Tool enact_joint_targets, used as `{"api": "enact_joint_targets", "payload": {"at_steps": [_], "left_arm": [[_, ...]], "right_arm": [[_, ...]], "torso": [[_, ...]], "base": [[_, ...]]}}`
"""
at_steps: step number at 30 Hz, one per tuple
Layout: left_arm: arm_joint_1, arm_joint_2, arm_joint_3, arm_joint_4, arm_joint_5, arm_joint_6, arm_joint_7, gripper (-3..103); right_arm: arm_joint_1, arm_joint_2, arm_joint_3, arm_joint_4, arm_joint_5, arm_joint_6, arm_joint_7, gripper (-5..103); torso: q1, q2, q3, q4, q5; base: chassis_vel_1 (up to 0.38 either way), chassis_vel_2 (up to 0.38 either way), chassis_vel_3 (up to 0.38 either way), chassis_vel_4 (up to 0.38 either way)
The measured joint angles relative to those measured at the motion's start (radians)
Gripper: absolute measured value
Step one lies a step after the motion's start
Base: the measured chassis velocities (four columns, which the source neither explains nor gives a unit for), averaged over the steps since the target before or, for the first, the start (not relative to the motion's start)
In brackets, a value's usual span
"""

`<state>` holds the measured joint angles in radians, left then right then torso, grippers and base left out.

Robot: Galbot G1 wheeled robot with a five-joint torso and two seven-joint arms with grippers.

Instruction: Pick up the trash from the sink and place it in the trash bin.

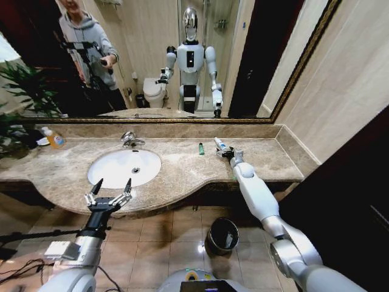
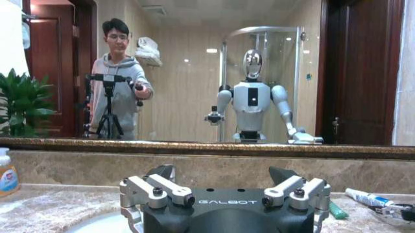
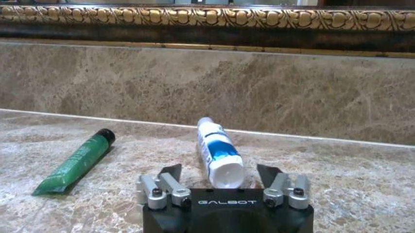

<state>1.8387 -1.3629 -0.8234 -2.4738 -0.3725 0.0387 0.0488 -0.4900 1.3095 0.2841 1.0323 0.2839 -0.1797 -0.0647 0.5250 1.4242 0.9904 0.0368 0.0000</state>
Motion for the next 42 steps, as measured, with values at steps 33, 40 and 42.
{"api": "enact_joint_targets", "payload": {"at_steps": [33, 40, 42], "left_arm": [[0.0, 0.0, 0.0, 0.0, 0.0, 0.0, 0.0, 100], [0.0, 0.0, 0.0, 0.0, 0.0, 0.0, 0.0, 100], [0.0, 0.0, 0.0, 0.0, 0.0, 0.0, 0.0, 100]], "right_arm": [[-0.159, -0.084, 0.026, 0.312, 0.053, -0.03, 0.04, 27], [-0.412, -0.159, 0.121, 0.621, 0.142, -0.007, 0.067, 27], [-0.465, -0.166, 0.143, 0.677, 0.145, -0.005, 0.071, 27]], "torso": [[0.0, 0.0, 0.0, 0.0, 0.0002], [0.0, 0.0, 0.0, 0.0, -0.0001], [0.0, 0.0, 0.0, -0.0004, 0.0004]], "base": [[0.0, 0.0, 0.0, 0.0], [0.0, 0.0, 0.0, 0.0], [0.0, 0.0, 0.0, 0.0]]}}
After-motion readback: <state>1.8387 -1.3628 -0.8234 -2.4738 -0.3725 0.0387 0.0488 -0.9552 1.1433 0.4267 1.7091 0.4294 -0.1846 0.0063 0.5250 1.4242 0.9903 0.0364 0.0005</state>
